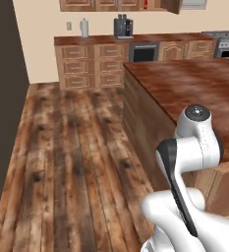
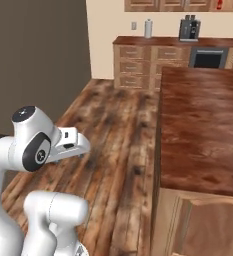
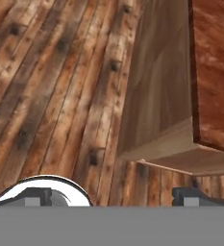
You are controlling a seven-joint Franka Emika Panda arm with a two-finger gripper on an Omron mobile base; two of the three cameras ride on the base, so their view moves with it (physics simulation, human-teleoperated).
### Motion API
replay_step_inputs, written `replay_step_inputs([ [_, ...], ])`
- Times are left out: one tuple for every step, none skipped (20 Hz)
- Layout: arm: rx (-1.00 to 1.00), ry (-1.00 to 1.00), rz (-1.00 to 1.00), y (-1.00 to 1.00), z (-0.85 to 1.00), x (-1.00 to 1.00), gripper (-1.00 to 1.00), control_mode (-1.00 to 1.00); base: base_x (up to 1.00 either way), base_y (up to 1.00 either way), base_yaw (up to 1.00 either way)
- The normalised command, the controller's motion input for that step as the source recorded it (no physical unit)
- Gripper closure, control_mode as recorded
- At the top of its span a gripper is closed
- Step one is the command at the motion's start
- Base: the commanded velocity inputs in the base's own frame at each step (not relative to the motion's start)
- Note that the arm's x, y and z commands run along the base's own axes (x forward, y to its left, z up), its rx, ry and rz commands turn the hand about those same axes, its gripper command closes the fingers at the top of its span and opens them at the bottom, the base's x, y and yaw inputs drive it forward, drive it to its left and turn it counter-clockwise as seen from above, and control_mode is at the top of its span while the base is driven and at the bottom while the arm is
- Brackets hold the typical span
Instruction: Move the ketchup and shaker from the cabinet to the dining counter.
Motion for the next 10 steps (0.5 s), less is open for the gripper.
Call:
replay_step_inputs([
  [0.00,0.00,0.00,0.00,0.00,0.00,-1.00,1.00,0.66,0.54,-0.23],
  [0.00,0.00,0.00,0.00,0.00,0.00,-1.00,1.00,0.69,0.53,-0.24],
  [0.00,0.00,0.00,0.00,0.00,0.00,-1.00,1.00,0.74,0.49,-0.24],
  [0.00,0.00,0.00,0.00,0.00,0.00,-1.00,1.00,0.76,0.46,-0.25],
  [0.00,0.00,0.00,0.00,0.00,0.00,-1.00,1.00,0.78,0.44,-0.25],
  [0.00,0.00,0.00,0.00,0.00,0.00,-1.00,1.00,0.78,0.44,-0.24],
  [0.00,0.00,0.00,0.00,0.00,0.00,-1.00,1.00,0.80,0.43,-0.24],
  [0.00,0.00,0.00,0.00,0.00,0.00,-1.00,1.00,0.82,0.41,-0.24],
  [0.00,0.00,0.00,0.00,0.00,0.00,-1.00,1.00,0.82,0.42,-0.22],
  [0.00,0.00,0.00,0.00,0.00,0.00,-1.00,1.00,0.83,0.41,-0.22],
])
